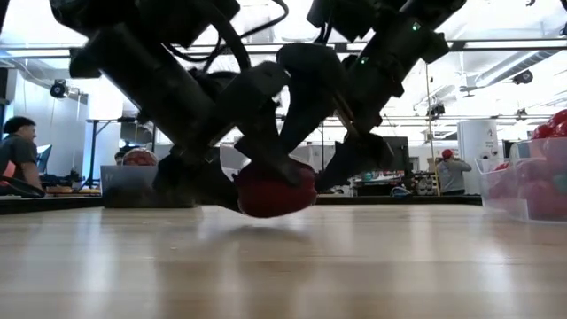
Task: Sort produce into baskets
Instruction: Put the apple into the top black bin
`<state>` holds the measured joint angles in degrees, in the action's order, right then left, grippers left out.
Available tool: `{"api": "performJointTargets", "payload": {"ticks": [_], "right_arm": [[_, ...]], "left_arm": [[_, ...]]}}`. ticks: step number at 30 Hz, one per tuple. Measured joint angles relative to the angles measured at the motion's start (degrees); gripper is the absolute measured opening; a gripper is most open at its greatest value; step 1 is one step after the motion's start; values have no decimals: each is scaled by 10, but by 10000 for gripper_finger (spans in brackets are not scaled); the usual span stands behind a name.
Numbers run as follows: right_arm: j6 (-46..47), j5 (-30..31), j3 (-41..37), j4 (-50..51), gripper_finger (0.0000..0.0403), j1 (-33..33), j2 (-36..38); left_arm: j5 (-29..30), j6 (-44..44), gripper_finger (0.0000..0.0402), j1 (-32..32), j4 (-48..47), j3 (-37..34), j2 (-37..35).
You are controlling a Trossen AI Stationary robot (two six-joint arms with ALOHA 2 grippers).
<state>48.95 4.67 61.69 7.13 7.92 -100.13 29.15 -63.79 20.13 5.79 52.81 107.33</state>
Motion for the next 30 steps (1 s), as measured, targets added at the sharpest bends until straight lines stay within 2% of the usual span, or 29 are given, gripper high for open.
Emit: {"api": "performJointTargets", "payload": {"ticks": [6, 9, 13, 16, 20, 25, 27, 30], "right_arm": [[-9, 10, 9, 22, 384, -2, 41], [-25, 49, 29, 64, 384, -4, 72], [-38, 115, 60, 142, 384, -4, 116], [-30, 128, 71, 179, 384, 3, 151], [-9, 161, 62, 181, 384, 39, 176], [55, 210, 50, 175, 384, 87, 171], [87, 209, 49, 177, 384, 105, 158], [123, 204, 50, 177, 384, 137, 138]], "left_arm": [[23, 3, 326, 19, -126, 1, -62], [51, 7, 326, 19, -211, 1, -114], [109, 32, 326, -6, -323, 1, -202], [150, 49, 325, -51, -413, 1, -276], [179, 148, 325, -164, -483, 1, -359], [142, 348, 325, -375, -457, 1, -391], [117, 377, 325, -449, -452, 1, -381], [65, 375, 325, -533, -453, 0, -358]]}}
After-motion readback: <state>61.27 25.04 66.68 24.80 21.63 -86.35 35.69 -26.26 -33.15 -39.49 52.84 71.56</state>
